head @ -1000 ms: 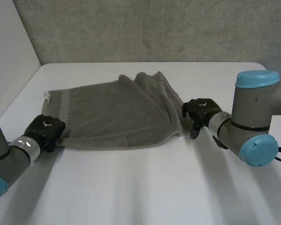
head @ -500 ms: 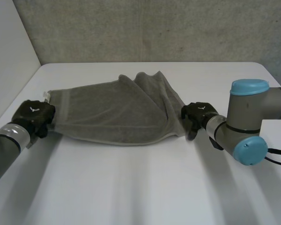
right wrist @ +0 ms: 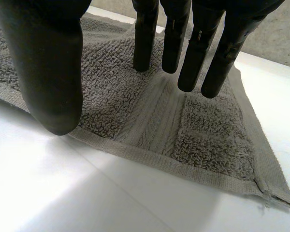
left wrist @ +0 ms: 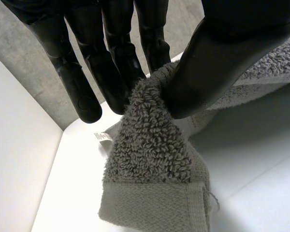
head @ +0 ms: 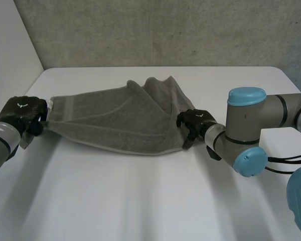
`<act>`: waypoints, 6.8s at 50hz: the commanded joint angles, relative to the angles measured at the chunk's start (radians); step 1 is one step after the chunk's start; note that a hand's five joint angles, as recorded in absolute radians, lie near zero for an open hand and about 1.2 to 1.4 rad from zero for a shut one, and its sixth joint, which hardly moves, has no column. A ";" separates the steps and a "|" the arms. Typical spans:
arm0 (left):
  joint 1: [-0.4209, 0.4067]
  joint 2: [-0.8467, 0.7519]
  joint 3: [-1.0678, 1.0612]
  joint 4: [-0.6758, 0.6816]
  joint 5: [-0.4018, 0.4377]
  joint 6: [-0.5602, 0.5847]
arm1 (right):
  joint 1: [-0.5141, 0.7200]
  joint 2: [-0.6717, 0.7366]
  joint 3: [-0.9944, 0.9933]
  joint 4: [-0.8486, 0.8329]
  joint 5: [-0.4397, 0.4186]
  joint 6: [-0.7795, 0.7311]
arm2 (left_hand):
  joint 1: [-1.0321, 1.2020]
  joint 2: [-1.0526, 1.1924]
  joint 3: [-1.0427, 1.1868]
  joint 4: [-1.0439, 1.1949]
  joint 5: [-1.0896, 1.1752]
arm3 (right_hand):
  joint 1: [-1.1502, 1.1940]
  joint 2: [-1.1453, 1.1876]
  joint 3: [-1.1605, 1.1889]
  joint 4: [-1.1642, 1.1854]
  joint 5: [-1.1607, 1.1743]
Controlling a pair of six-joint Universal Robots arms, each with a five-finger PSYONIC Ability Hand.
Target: Fold the towel.
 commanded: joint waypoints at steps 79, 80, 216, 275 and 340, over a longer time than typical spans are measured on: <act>-0.061 0.376 -0.157 -0.177 0.097 -0.151 | -0.332 -0.624 0.304 0.240 -0.067 -0.297 | 0.018 -0.035 -0.028 -0.042 -0.005 | 0.883 0.868 0.880 0.880 0.903; -0.061 0.376 -0.157 -0.177 0.097 -0.151 | -0.332 -0.624 0.304 0.240 -0.068 -0.297 | 0.018 -0.035 -0.029 -0.042 -0.005 | 0.883 0.868 0.880 0.880 0.903; -0.137 -0.080 0.085 -0.074 0.003 -0.036 | -0.404 -0.256 0.470 -0.145 -0.074 -0.489 | -0.960 -1.013 -1.006 -1.020 -0.983 | 0.882 0.867 0.879 0.878 0.902; -0.323 -0.034 0.240 -0.082 -0.007 -0.164 | 0.087 -0.322 0.079 0.136 0.046 -0.362 | -0.995 -1.048 -1.041 -1.055 -1.018 | -0.339 -0.354 -0.342 -0.342 -0.318; -0.410 -0.336 0.251 -0.077 -0.015 -0.159 | -0.076 -0.342 0.559 -0.183 0.015 -0.225 | 0.170 0.118 0.124 0.111 0.148 | 0.150 0.135 0.147 0.147 0.170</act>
